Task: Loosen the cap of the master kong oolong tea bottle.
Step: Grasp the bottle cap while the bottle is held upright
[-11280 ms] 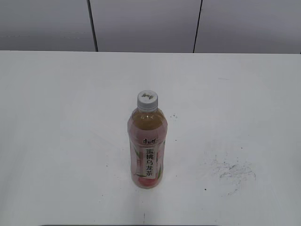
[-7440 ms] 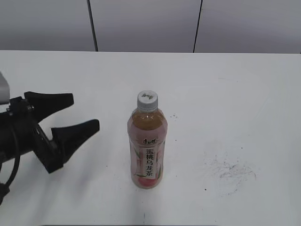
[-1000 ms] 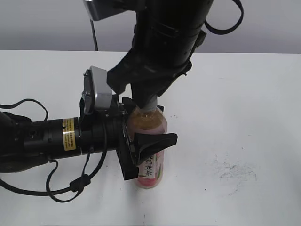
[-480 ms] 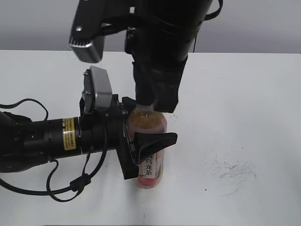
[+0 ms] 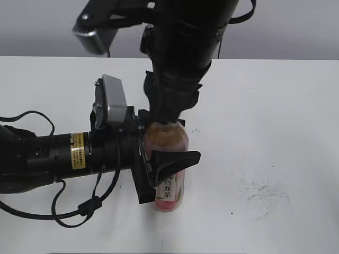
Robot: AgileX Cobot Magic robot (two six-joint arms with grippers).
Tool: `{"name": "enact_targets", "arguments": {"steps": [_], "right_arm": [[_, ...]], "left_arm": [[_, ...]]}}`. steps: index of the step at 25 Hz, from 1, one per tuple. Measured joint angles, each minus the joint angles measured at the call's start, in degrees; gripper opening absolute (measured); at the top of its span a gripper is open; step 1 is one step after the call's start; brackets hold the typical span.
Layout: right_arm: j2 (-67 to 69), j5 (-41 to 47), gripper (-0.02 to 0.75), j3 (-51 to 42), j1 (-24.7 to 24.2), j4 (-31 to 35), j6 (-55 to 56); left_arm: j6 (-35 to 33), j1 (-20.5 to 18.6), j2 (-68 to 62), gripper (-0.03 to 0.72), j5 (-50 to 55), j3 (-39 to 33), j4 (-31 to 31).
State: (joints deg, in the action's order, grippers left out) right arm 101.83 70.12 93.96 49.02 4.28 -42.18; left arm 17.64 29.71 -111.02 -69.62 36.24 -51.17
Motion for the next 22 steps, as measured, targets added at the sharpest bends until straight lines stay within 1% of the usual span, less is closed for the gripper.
{"name": "enact_targets", "arguments": {"steps": [1,3,4,5,7,9,11,22], "right_arm": [[0.0,0.0,0.372,0.2,0.0,-0.2,5.1],[0.0,0.0,0.523,0.3,0.0,-0.9,16.8],[0.0,0.0,0.569,0.3,0.0,-1.1,21.2],[0.0,0.0,0.584,0.3,0.0,-1.3,24.5],[0.0,0.0,0.561,0.3,0.0,-1.3,31.4],[0.0,0.0,0.519,0.3,0.0,-1.3,35.9],[0.0,0.0,0.496,0.3,0.0,-1.3,38.9],[0.4,0.0,0.483,-0.6,0.0,-1.2,41.0]], "left_arm": [[0.0,0.0,0.0,0.446,-0.1,0.1,-0.3],[0.0,0.0,0.0,0.446,-0.1,0.0,-0.5],[-0.1,0.0,0.0,0.446,-0.1,0.0,-0.5],[-0.1,0.0,0.0,0.446,-0.1,0.0,-0.5],[-0.1,0.0,0.0,0.446,-0.1,0.0,-0.6],[-0.1,0.0,0.0,0.446,-0.1,0.0,-0.6],[-0.1,0.0,0.0,0.446,-0.1,0.0,-0.6],[-0.1,0.0,0.0,0.446,-0.1,0.0,-0.6]]}}
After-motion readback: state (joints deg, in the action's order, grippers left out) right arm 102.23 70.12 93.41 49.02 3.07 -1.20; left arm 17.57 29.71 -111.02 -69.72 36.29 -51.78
